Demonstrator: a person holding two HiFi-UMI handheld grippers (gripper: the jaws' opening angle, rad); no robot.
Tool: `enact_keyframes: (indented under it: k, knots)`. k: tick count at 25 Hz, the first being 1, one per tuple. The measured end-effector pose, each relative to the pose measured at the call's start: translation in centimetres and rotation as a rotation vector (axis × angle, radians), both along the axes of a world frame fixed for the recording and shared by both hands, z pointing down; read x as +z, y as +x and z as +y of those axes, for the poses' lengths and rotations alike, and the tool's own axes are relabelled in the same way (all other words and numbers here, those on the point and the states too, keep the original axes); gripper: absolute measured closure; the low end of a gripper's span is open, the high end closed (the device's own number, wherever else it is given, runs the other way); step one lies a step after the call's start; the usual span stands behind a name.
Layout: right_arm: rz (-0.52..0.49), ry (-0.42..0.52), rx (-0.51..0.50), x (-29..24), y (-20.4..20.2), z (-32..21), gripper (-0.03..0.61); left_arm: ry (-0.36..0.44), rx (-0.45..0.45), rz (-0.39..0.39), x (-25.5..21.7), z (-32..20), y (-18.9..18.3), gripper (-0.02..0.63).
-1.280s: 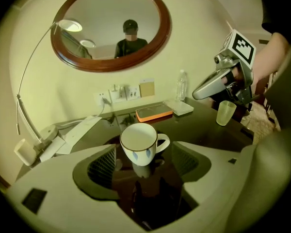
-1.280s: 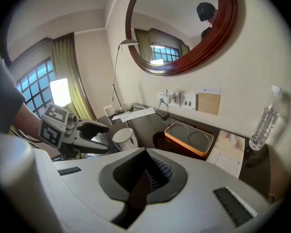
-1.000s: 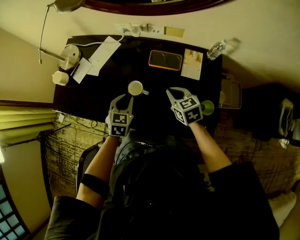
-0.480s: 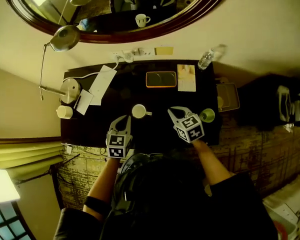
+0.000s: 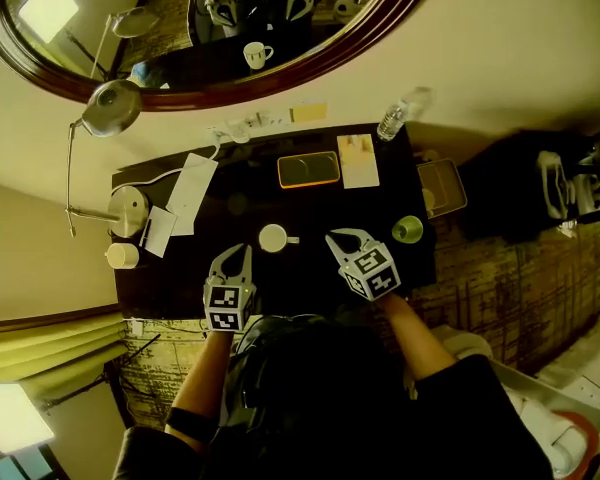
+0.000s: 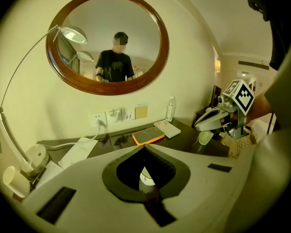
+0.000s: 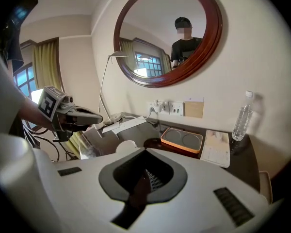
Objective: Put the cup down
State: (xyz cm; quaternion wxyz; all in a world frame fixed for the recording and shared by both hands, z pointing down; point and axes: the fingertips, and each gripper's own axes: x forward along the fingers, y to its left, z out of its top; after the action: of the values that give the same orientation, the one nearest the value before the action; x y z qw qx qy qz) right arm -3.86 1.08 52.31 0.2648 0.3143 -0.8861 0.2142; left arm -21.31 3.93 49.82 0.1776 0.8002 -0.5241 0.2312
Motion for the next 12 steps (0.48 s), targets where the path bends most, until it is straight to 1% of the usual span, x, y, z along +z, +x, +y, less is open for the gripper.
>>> enact_keyframes:
  k: [3, 7, 9, 11, 12]
  knots:
    - [0.008, 0.013, -0.008, 0.7, -0.1, -0.1, 0.565, 0.002, 0.003, -0.018, -0.1, -0.3, -0.2, 0.614]
    - [0.029, 0.008, -0.037, 1.0, -0.8, 0.1, 0.562, 0.000, 0.007, -0.029, -0.2, -0.4, -0.3, 0.614]
    - [0.054, 0.013, -0.085, 1.0, -1.8, 0.3, 0.558, -0.002, 0.006, -0.033, -0.1, -0.3, -0.4, 0.614]
    - [0.098, 0.026, -0.171, 1.4, -3.2, 0.7, 0.551, -0.008, 0.001, -0.032, 0.0, -0.2, -0.6, 0.614]
    - [0.123, 0.034, -0.225, 1.7, -4.0, 1.0, 0.516, -0.011, -0.001, -0.032, 0.1, -0.2, -0.8, 0.614]
